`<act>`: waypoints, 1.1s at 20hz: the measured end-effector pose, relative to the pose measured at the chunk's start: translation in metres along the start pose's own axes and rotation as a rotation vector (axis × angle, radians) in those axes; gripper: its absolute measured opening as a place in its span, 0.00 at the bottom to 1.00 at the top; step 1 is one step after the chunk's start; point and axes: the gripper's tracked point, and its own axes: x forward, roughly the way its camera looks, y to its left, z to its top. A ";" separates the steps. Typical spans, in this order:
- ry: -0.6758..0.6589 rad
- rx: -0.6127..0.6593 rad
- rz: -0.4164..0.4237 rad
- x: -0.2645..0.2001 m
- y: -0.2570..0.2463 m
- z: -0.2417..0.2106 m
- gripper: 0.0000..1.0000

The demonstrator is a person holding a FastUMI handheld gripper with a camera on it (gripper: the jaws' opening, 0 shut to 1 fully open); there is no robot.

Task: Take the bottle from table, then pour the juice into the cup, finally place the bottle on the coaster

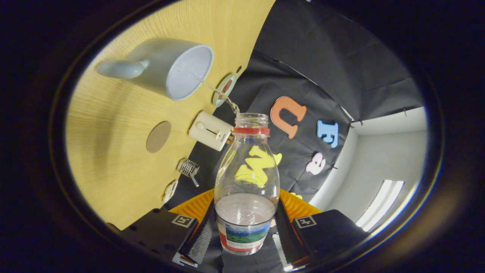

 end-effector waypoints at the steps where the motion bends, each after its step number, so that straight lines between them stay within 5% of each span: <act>1: 0.000 -0.007 -0.006 0.001 -0.002 0.001 0.81; 22: -0.040 -0.117 -0.065 0.015 -0.033 0.010 0.81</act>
